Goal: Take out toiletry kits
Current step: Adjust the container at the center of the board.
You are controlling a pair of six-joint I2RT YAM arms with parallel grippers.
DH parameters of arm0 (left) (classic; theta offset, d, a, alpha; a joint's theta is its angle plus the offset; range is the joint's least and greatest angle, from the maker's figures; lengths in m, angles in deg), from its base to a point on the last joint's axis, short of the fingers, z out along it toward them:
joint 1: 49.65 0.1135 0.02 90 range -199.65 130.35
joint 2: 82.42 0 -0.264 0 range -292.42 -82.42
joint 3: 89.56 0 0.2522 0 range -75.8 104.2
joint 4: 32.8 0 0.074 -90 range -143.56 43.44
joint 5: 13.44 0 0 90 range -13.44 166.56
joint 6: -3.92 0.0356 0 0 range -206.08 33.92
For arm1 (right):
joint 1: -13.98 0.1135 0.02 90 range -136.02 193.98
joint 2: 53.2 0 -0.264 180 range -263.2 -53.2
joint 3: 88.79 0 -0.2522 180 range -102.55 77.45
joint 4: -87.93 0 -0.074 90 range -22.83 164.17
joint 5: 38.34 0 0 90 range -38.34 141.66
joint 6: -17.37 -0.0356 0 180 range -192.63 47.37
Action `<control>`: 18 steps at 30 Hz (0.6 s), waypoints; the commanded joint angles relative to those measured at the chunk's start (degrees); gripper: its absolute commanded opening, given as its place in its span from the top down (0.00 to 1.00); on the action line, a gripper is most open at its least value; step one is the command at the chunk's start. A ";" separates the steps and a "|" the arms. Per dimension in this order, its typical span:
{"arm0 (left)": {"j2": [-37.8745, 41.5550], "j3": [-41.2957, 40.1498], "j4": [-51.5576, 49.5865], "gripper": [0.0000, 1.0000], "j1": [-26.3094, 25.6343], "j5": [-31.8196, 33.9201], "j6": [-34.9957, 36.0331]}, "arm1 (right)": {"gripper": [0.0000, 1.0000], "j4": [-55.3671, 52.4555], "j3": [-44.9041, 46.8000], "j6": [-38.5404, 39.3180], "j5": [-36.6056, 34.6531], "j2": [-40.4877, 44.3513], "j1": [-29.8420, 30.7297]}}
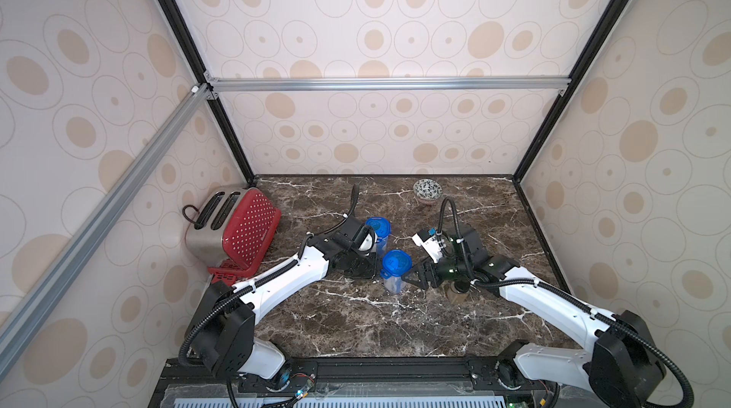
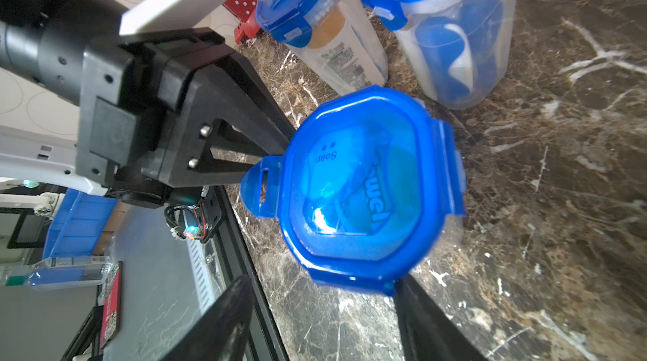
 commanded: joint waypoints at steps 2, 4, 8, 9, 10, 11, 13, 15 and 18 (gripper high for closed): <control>-0.36 2.81 -2.05 0.73 -0.36 2.49 1.68 | 0.33 2.43 1.50 -1.32 3.17 1.17 0.65; -0.66 3.07 -2.19 0.73 -0.34 2.48 1.71 | 0.33 2.68 1.50 -1.35 3.46 1.03 1.14; -1.15 3.47 -2.48 0.72 -0.34 2.95 1.87 | 0.33 3.31 1.80 -1.53 4.05 1.37 2.33; -1.15 3.51 -2.70 0.72 -0.35 3.15 1.96 | 0.33 3.60 2.13 -1.80 4.00 1.52 2.49; -1.09 3.44 -2.90 0.72 -0.34 3.43 2.01 | 0.33 3.90 2.37 -2.02 4.07 1.68 2.47; -1.06 3.36 -3.01 0.71 -0.35 3.65 2.05 | 0.33 4.29 2.68 -2.13 4.27 1.69 2.51; -0.90 3.33 -3.31 0.71 -0.36 3.98 2.23 | 0.33 4.92 3.04 -2.47 4.73 1.68 2.64; -1.03 3.39 -3.72 0.71 -0.29 4.35 2.47 | 0.33 5.76 3.21 -2.74 5.56 1.41 3.01; -1.13 3.48 -3.72 0.70 -0.35 4.65 2.54 | 0.33 7.26 3.54 -3.22 6.32 1.14 3.75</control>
